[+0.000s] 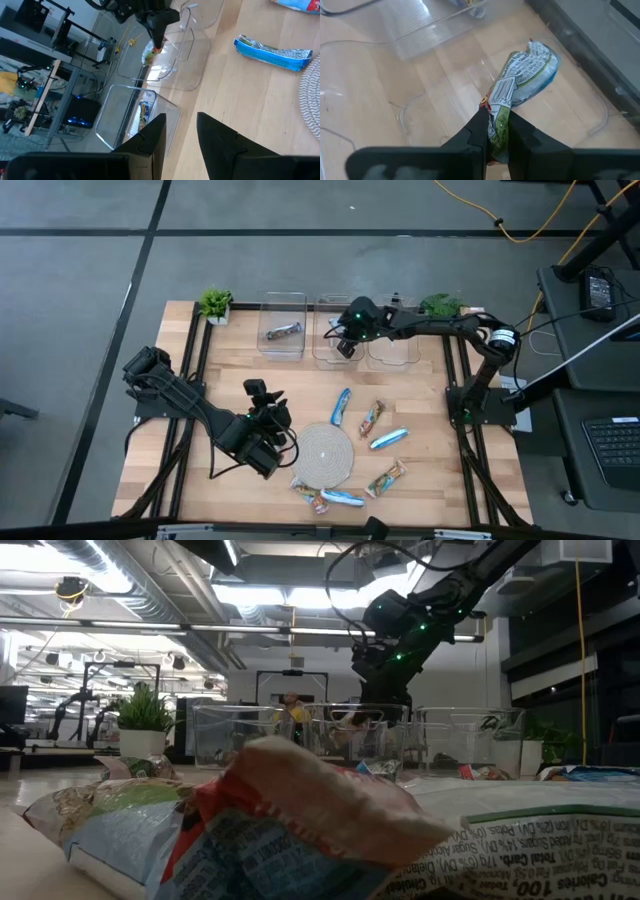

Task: Pick and place Granola Bars by type
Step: Put the red granola bar into the center transparent bin

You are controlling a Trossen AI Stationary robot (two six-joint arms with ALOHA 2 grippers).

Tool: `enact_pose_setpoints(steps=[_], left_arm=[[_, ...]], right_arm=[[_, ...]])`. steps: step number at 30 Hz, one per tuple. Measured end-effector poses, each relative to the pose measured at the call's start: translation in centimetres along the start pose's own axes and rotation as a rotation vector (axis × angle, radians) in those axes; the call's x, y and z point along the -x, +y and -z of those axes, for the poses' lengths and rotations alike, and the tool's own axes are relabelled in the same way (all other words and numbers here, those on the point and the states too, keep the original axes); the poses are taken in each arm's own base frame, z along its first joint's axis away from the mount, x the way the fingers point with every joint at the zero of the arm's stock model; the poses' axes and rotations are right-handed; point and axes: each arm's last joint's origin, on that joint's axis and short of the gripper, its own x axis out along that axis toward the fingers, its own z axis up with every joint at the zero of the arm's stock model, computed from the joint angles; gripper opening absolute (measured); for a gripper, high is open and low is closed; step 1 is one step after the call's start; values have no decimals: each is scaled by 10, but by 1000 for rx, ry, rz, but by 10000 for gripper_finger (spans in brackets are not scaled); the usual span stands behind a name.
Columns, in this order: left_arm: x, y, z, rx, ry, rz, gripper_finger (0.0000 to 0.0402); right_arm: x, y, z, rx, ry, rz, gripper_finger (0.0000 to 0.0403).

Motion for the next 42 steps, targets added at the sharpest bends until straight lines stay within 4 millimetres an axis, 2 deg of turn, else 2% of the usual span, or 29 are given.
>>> enact_pose_setpoints(steps=[12,27,34,42], left_arm=[[0,0,0,8,0,0,102],[0,0,0,16,0,0,102],[0,0,0,16,0,0,102],[1,-1,1,-33,25,27,102]], right_arm=[[0,1,-1,-19,-4,-16,51],[0,1,-1,-15,-6,-17,138],[3,1,-3,25,-27,-13,151],[17,7,-17,119,-64,-18,150]])
